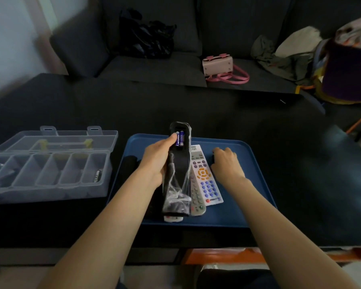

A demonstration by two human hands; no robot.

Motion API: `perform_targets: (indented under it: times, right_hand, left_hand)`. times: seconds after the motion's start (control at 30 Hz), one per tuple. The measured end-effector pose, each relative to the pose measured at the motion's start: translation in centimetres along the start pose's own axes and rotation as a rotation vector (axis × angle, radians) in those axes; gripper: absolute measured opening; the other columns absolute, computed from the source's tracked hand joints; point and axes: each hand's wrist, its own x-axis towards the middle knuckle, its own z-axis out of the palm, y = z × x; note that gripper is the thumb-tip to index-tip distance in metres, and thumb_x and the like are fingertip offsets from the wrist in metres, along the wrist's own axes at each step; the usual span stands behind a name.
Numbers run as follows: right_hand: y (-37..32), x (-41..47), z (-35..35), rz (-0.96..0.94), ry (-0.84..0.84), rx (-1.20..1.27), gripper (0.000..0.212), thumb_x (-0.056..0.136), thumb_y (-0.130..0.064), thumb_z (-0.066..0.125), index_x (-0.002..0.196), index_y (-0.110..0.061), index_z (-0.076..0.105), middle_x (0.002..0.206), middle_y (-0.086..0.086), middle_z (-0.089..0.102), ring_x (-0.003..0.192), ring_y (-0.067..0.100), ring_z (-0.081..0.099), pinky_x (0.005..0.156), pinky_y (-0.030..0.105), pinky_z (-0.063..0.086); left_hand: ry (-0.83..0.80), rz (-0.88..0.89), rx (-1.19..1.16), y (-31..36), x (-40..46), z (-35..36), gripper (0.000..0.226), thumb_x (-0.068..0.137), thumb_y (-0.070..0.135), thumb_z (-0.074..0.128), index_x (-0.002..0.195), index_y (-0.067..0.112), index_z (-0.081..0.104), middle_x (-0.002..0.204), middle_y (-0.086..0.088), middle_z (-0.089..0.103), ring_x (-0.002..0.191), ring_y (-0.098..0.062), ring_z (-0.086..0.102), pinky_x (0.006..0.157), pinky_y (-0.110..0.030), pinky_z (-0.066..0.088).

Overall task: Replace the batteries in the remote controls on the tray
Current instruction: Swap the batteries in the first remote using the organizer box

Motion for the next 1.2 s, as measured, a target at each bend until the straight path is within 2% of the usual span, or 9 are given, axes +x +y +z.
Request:
perform_targets:
  times: [0.1, 0.2, 0.33, 0.4, 0.6, 0.73, 1.03, 1.13, 1.2]
  right_hand:
    - [0.0, -0.1, -0.5, -0.007, 0.081, 0.075, 0.031, 0.093, 0.001, 0.047, 0.124, -0.005, 0.053, 0.122, 0.017, 0.057, 0.106, 0.03, 0.057, 0.079, 0.034, 0.048]
    - [-1.0, -0.6, -2.1, 0.026, 0.22, 0.493, 0.036, 0.093, -0.001, 0.051, 0.128, -0.012, 0.056, 0.121, 0.01, 0.061, 0.106, 0.022, 0.06, 0.079, 0.027, 0.05]
    - [-3.1, -2.0, -4.5, -0.007, 0.001, 1.172, 0.031, 0.09, -0.002, 0.057, 0.116, -0.02, 0.062, 0.102, 0.003, 0.066, 0.09, 0.014, 0.067, 0.065, 0.022, 0.055]
    - [-4.0, -2.5, -5.2, -0.013, -0.085, 1.36, 0.027, 0.09, 0.0, 0.058, 0.11, -0.017, 0.063, 0.096, 0.006, 0.067, 0.078, 0.011, 0.07, 0.06, 0.021, 0.055]
    - [-5.9, -2.5, -5.4, -0.105, -0.072, 1.391, 0.026, 0.088, -0.001, 0.062, 0.11, -0.014, 0.063, 0.093, 0.008, 0.069, 0.08, 0.017, 0.071, 0.065, 0.027, 0.057]
    - [-7.0, -2.1, -4.4, -0.108, -0.01, 1.279, 0.024, 0.088, -0.004, 0.062, 0.107, -0.02, 0.063, 0.097, 0.015, 0.067, 0.088, 0.025, 0.07, 0.068, 0.033, 0.059]
    - [-8.6, -2.3, -3.9, -0.176, 0.083, 1.179, 0.011, 0.088, -0.01, 0.065, 0.082, -0.018, 0.069, 0.085, 0.003, 0.069, 0.077, 0.012, 0.069, 0.063, 0.024, 0.057]
    - [-8.9, -2.2, -3.7, -0.197, 0.178, 1.136, 0.006, 0.086, -0.013, 0.068, 0.083, -0.017, 0.072, 0.096, -0.005, 0.064, 0.087, 0.014, 0.067, 0.074, 0.028, 0.057]
    - [-8.9, -2.3, -3.6, -0.227, 0.185, 1.112, 0.012, 0.086, -0.018, 0.067, 0.094, -0.012, 0.074, 0.107, -0.003, 0.062, 0.097, 0.012, 0.065, 0.083, 0.026, 0.055]
  left_hand:
    - [-0.031, -0.012, 0.003, 0.2, 0.2, -0.3, 0.035, 0.087, 0.044, 0.057, 0.109, 0.018, 0.065, 0.101, -0.012, 0.07, 0.091, -0.027, 0.067, 0.083, -0.039, 0.052]
    - [-0.015, 0.022, -0.01, 0.0, 0.6, -0.7, 0.035, 0.088, 0.046, 0.054, 0.111, 0.021, 0.064, 0.103, -0.011, 0.07, 0.093, -0.027, 0.067, 0.089, -0.045, 0.05]
    - [-0.005, 0.067, -0.04, 0.1, 0.7, -1.2, 0.031, 0.09, 0.042, 0.052, 0.108, 0.019, 0.063, 0.101, -0.013, 0.071, 0.092, -0.027, 0.068, 0.089, -0.045, 0.051]
    - [-0.01, 0.064, -0.046, 0.1, 0.7, -1.4, 0.029, 0.089, 0.042, 0.056, 0.104, 0.02, 0.066, 0.098, -0.011, 0.071, 0.09, -0.026, 0.069, 0.088, -0.043, 0.052]
    - [-0.05, 0.087, -0.082, 0.2, 0.4, -1.8, 0.025, 0.087, 0.039, 0.059, 0.097, 0.018, 0.069, 0.092, -0.011, 0.073, 0.084, -0.024, 0.07, 0.08, -0.037, 0.055]
    - [-0.054, 0.148, -0.101, 0.1, 0.7, -2.3, 0.03, 0.082, 0.043, 0.062, 0.097, 0.019, 0.071, 0.1, -0.016, 0.071, 0.097, -0.033, 0.066, 0.095, -0.051, 0.047]
    - [-0.078, 0.201, -0.078, -0.1, 0.7, -2.9, 0.035, 0.074, 0.045, 0.063, 0.096, 0.018, 0.072, 0.105, -0.015, 0.069, 0.106, -0.033, 0.062, 0.1, -0.052, 0.042]
    - [-0.091, 0.193, -0.084, -0.1, 0.8, -2.9, 0.033, 0.074, 0.044, 0.064, 0.095, 0.02, 0.073, 0.106, -0.014, 0.069, 0.108, -0.032, 0.061, 0.101, -0.052, 0.041]
    - [-0.095, 0.174, -0.108, -0.2, 1.0, -3.0, 0.03, 0.079, 0.041, 0.063, 0.096, 0.019, 0.072, 0.105, -0.014, 0.069, 0.105, -0.031, 0.063, 0.1, -0.05, 0.043]
